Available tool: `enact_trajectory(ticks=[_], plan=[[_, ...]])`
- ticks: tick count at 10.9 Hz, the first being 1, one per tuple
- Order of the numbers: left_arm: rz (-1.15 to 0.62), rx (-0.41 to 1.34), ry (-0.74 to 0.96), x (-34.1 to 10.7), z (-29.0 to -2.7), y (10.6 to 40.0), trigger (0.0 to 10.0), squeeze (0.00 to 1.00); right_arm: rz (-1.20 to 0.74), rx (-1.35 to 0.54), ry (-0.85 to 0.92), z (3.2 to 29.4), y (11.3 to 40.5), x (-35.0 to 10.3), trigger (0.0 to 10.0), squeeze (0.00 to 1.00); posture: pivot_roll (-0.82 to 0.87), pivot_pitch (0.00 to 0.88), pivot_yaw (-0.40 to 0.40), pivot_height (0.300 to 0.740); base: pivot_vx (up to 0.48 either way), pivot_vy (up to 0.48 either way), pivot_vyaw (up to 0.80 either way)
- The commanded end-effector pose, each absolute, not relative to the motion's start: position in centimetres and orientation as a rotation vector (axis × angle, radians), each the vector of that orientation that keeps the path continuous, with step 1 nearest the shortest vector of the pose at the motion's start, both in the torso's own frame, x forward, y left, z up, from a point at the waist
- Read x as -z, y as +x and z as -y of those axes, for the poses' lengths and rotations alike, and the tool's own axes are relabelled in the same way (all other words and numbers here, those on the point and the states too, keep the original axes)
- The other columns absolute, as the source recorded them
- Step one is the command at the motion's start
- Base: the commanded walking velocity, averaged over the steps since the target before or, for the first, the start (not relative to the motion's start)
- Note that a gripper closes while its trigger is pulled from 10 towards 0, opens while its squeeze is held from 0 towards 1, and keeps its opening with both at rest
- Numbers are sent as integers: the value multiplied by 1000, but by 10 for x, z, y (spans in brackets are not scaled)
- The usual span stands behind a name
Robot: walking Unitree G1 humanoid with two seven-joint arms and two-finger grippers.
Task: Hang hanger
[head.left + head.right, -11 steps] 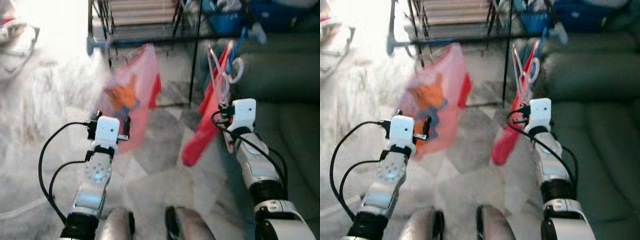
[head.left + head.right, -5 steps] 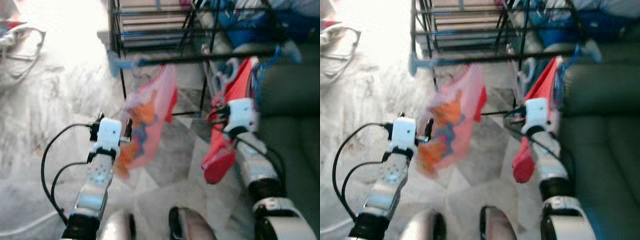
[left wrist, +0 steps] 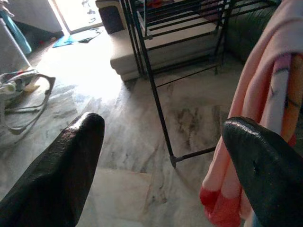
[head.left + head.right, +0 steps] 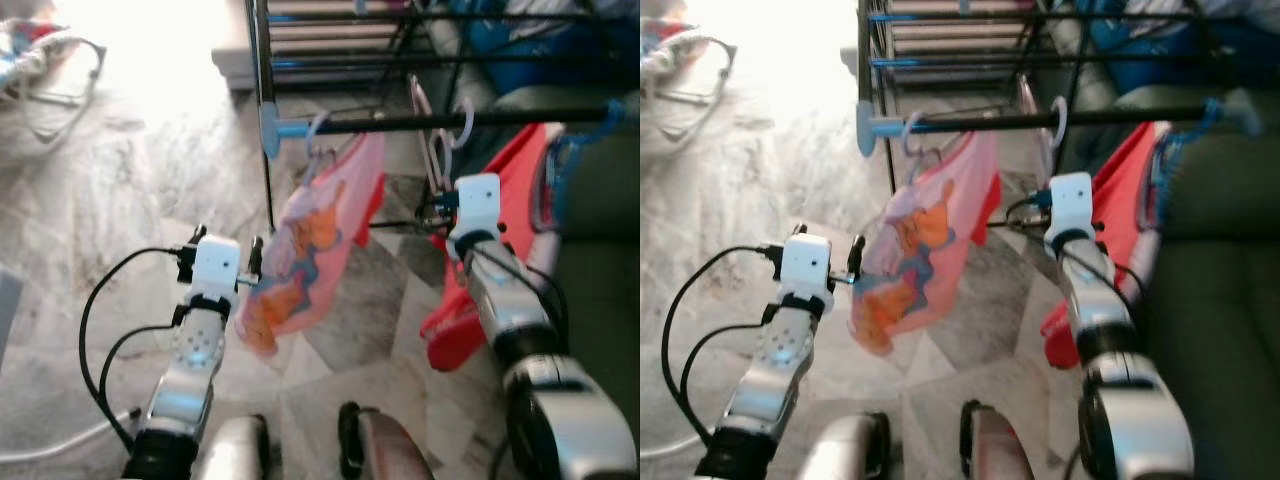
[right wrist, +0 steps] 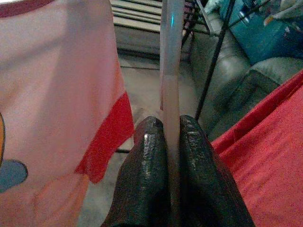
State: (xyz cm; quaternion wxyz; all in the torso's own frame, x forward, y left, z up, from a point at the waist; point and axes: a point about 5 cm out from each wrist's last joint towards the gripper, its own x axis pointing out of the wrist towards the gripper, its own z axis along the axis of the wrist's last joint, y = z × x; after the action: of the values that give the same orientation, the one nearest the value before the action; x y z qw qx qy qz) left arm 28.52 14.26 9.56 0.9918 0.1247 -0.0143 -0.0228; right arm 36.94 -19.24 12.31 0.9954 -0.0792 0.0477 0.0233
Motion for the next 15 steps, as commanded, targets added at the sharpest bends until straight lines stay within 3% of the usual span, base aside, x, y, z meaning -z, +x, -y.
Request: enact_trajectory(ticks=[1, 5, 10, 15], plan=[[21, 51, 247, -94, -143, 282, 10000, 0, -133, -18, -141, 196, 372, -122, 10000, 0, 49, 228, -42, 740, 0, 0, 0], [-12, 36, 259, -90, -153, 258, 10000, 0, -259, 91, -43, 213, 385, -128, 10000, 0, 102, 308, -47, 740, 0, 0, 0], [-35, 33, 284, -96, -161, 239, 10000, 0, -260, 101, 2, 213, 393, -144, 10000, 0, 162, 377, -34, 740, 0, 0, 0], [-55, 46, 290, -98, -159, 236, 10000, 0, -418, 36, 9, 202, 372, -94, 10000, 0, 158, 382, -25, 740, 0, 0, 0]])
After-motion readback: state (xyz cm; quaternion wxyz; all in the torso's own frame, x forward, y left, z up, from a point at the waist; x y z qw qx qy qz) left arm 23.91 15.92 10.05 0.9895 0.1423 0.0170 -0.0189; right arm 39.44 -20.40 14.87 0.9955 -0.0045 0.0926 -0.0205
